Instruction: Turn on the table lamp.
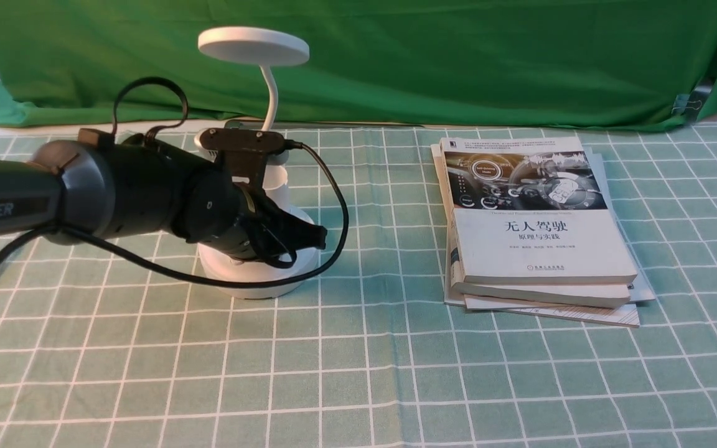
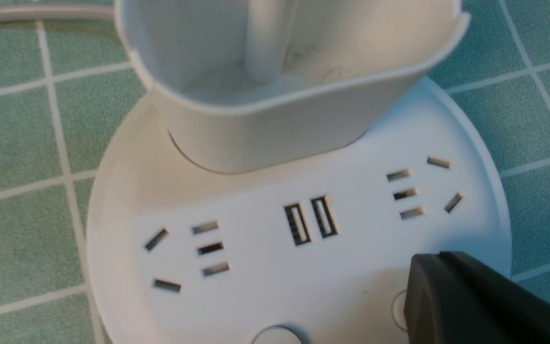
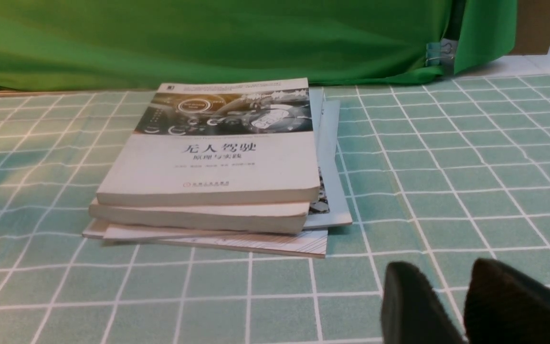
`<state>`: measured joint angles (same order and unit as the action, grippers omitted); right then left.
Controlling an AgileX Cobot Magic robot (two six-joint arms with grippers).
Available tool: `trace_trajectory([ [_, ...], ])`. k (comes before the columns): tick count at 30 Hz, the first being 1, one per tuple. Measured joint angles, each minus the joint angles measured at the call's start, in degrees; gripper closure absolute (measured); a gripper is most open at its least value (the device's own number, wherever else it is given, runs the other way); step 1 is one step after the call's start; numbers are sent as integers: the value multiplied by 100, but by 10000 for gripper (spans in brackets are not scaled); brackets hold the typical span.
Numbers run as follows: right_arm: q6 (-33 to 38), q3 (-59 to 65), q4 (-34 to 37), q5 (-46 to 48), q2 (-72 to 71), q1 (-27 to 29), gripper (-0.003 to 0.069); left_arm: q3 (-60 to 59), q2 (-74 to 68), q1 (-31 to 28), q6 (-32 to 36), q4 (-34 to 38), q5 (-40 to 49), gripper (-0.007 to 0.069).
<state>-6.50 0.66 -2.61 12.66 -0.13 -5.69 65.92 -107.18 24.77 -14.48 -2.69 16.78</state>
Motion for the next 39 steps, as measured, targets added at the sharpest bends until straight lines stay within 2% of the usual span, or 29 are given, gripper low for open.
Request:
trace_trajectory([
  [20,0,0,0,0,0,0,421,64,-65,0,4,156,69,624],
  [22,0,0,0,0,0,0,421,-19,205,0,62,210,488,624],
  [28,0,0,0,0,0,0,421,-670,1602,5,381,456,1444,624],
  [31,0,0,0,0,0,0,421,-1363,2485,5,592,956,1405,624],
  [36,0,0,0,-6,0,0,421,-2540,4666,5,1448,2289,947,624],
  [39,0,0,0,-6,0,0,421,-2995,5850,5,1783,2665,595,624],
])
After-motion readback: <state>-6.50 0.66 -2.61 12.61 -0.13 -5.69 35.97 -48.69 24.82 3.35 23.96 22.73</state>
